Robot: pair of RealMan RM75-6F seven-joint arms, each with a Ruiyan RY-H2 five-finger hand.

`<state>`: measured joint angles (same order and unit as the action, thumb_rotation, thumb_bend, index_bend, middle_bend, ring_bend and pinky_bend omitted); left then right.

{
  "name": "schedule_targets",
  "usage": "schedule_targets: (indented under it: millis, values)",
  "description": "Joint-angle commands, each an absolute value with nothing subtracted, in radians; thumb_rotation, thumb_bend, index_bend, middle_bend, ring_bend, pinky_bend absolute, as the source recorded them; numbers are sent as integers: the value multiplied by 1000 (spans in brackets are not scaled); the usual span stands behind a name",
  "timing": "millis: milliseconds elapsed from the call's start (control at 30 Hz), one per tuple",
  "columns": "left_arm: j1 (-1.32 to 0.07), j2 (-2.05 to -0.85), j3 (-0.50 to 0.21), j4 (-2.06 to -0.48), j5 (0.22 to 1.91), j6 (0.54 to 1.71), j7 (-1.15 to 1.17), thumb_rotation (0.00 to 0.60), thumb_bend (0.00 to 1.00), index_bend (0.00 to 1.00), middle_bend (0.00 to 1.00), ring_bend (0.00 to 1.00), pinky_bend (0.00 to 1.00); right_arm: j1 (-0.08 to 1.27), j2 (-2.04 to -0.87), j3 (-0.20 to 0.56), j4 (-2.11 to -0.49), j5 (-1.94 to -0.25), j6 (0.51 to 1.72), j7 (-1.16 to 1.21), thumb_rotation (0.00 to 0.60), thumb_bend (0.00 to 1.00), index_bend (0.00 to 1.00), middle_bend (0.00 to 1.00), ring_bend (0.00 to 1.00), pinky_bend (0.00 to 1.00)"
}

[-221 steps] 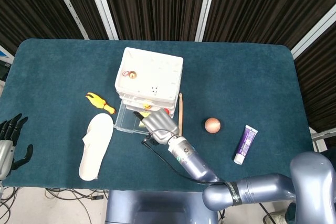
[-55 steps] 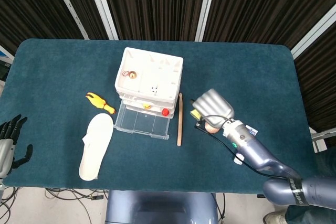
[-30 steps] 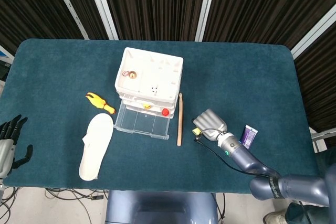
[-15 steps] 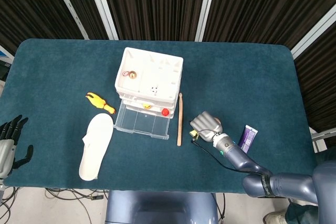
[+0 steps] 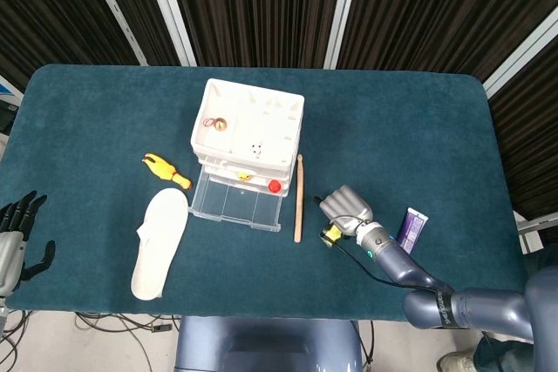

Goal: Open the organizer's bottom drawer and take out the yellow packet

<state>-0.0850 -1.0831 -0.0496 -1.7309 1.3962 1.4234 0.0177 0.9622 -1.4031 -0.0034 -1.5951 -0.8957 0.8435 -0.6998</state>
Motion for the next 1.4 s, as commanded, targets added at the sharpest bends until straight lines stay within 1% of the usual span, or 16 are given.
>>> schedule_targets:
  millis: [33, 167, 233, 367, 467, 533, 600, 633, 667, 700, 767, 833, 933, 1033, 1233, 1400]
  values:
    - [-85, -1083, -50, -1731, 1397, 1424, 18, 600, 466, 30, 0, 0, 0, 961, -1363, 7, -1643, -878, 865, -705, 600, 174, 226, 1000, 1000, 1000]
    - [-84, -1084, -50, -1730, 1398, 1427, 18, 600, 466, 31, 0, 0, 0, 949, -1284, 22, -1723, -883, 903, -692, 600, 174, 244, 992, 998, 1000]
    - [-84, -1084, -50, -1730, 1399, 1428, 18, 600, 466, 30, 0, 0, 0, 937, -1225, 30, -1777, -886, 917, -669, 600, 174, 262, 965, 991, 1000]
    - [-86, -1085, -49, -1730, 1403, 1426, 20, 600, 466, 30, 0, 0, 0, 891, -1100, 51, -1878, -911, 966, -593, 600, 174, 275, 814, 921, 977]
    - [-86, -1085, -49, -1730, 1403, 1426, 21, 600, 466, 31, 0, 0, 0, 838, -1036, 65, -1922, -957, 1034, -525, 600, 175, 266, 647, 803, 872]
    - [-85, -1086, -48, -1731, 1404, 1426, 23, 600, 466, 30, 0, 0, 0, 790, -1002, 70, -1941, -999, 1101, -483, 600, 174, 255, 533, 707, 732]
    - [-85, -1087, -47, -1731, 1405, 1428, 26, 600, 466, 30, 0, 0, 0, 742, -978, 65, -1956, -1042, 1168, -459, 600, 174, 242, 395, 564, 533]
    - [-85, -1088, -47, -1731, 1405, 1429, 28, 600, 466, 31, 0, 0, 0, 719, -965, 57, -1960, -1062, 1198, -462, 600, 174, 237, 354, 518, 478]
    - [-85, -1089, -48, -1731, 1406, 1429, 29, 600, 466, 30, 0, 0, 0, 698, -956, 48, -1963, -1080, 1229, -474, 600, 174, 222, 293, 450, 398]
    - [-85, -1090, -48, -1731, 1406, 1430, 31, 600, 466, 30, 0, 0, 0, 676, -950, 40, -1965, -1095, 1264, -491, 600, 174, 204, 248, 400, 348]
    - [-85, -1090, -48, -1731, 1406, 1432, 33, 600, 466, 30, 0, 0, 0, 641, -952, 31, -1963, -1116, 1323, -513, 600, 173, 180, 196, 342, 309]
    - [-84, -1092, -48, -1731, 1406, 1434, 36, 600, 466, 31, 0, 0, 0, 595, -969, 18, -1957, -1149, 1399, -538, 600, 170, 167, 167, 307, 295]
    - [-84, -1095, -47, -1729, 1411, 1438, 44, 600, 466, 31, 0, 0, 0, 519, -1017, -2, -1933, -1209, 1515, -568, 600, 156, 154, 161, 295, 287]
    - [-82, -1099, -47, -1726, 1418, 1447, 49, 600, 466, 31, 0, 0, 0, 454, -1062, -24, -1906, -1263, 1595, -579, 600, 138, 136, 153, 280, 272]
    - [-79, -1108, -56, -1705, 1442, 1484, 73, 600, 465, 30, 0, 0, 0, 340, -1131, -89, -1848, -1355, 1672, -590, 600, 115, 106, 117, 248, 251]
    - [-75, -1117, -61, -1683, 1482, 1524, 54, 600, 466, 30, 0, 0, 0, 272, -1195, -117, -1788, -1427, 1711, -562, 600, 115, 94, 103, 239, 247]
